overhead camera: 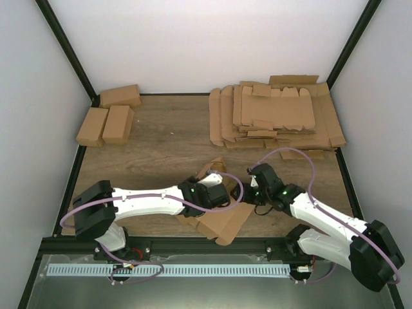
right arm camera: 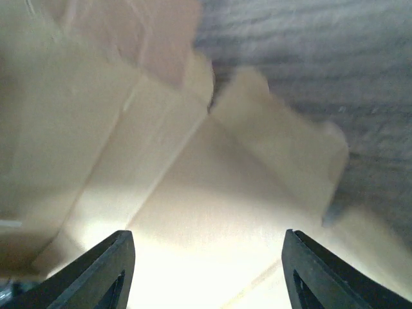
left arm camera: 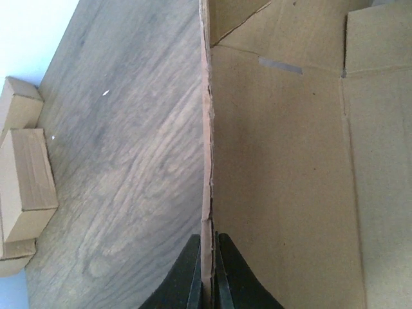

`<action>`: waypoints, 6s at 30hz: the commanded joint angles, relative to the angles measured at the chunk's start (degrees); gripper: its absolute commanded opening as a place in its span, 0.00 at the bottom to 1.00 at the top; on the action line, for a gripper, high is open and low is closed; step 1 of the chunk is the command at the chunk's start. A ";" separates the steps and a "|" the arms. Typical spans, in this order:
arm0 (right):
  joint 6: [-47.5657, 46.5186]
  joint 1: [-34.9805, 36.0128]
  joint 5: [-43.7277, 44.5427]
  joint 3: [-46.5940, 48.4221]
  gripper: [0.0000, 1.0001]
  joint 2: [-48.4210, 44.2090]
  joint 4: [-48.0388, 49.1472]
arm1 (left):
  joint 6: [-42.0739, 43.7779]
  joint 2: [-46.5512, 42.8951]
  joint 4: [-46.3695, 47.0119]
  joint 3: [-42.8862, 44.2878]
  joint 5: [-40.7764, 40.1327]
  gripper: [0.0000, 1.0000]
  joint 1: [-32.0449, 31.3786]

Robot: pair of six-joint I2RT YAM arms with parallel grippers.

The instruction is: Fold the paper box

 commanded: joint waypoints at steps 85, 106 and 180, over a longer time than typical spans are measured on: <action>-21.87 -4.14 2.95 8.72 0.54 26.06 40.40 | -0.24 1.90 -2.38 0.99 -4.81 0.09 3.08; -24.53 -3.30 1.16 12.24 0.01 25.47 33.69 | -0.54 2.85 -3.10 1.39 -6.09 0.09 2.82; -3.60 -14.83 -32.74 14.07 0.47 36.17 32.71 | -5.61 10.31 -10.20 3.92 -15.65 0.09 -9.32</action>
